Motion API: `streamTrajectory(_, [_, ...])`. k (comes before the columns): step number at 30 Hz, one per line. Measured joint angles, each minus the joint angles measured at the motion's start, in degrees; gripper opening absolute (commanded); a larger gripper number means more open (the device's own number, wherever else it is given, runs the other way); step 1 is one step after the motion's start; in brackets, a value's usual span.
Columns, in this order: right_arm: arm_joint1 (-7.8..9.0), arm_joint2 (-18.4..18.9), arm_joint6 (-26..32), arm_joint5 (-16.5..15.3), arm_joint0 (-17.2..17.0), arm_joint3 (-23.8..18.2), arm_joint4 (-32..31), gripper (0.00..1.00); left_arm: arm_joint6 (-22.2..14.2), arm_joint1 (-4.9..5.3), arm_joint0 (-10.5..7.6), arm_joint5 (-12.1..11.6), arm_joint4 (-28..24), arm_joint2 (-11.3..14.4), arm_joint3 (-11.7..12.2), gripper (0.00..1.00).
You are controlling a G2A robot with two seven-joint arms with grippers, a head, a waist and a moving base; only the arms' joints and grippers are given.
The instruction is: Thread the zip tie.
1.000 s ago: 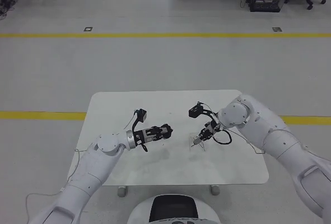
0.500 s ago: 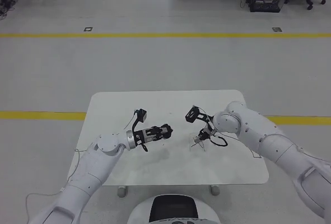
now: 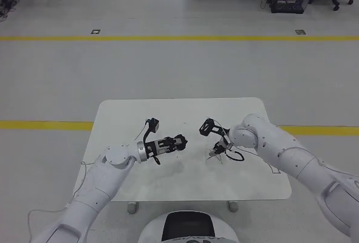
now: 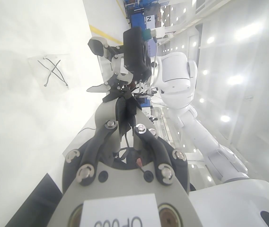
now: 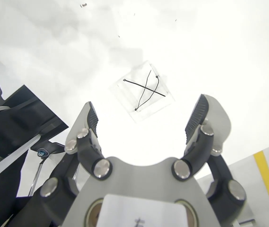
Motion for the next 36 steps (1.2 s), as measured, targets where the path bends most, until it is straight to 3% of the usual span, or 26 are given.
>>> streamTrajectory(1, [-0.18,-0.1,0.0,0.0,-0.1,0.2,0.1,0.39,0.0,0.0,0.0,0.0,0.0,0.0,0.0,0.0])
streamTrajectory(3, [-0.43,-0.4,-0.3,0.0,-0.1,0.7,0.5,0.14,0.0,0.0,0.0,0.0,0.0,0.0,0.0,0.0])
streamTrajectory(5, [-0.74,-1.0,-0.9,0.0,0.0,1.2,1.1,0.0,0.0,0.0,0.0,0.0,0.0,0.0,0.0,0.0])
streamTrajectory(21, [-4.0,-9.6,-4.2,0.0,3.3,8.9,6.1,0.0,0.0,0.0,0.0,0.0,0.0,0.0,0.0,0.0])
streamTrajectory(36, [-7.56,-9.7,-1.3,0.0,2.8,13.4,7.0,0.0,0.0,0.0,0.0,0.0,0.0,0.0,0.0,0.0])
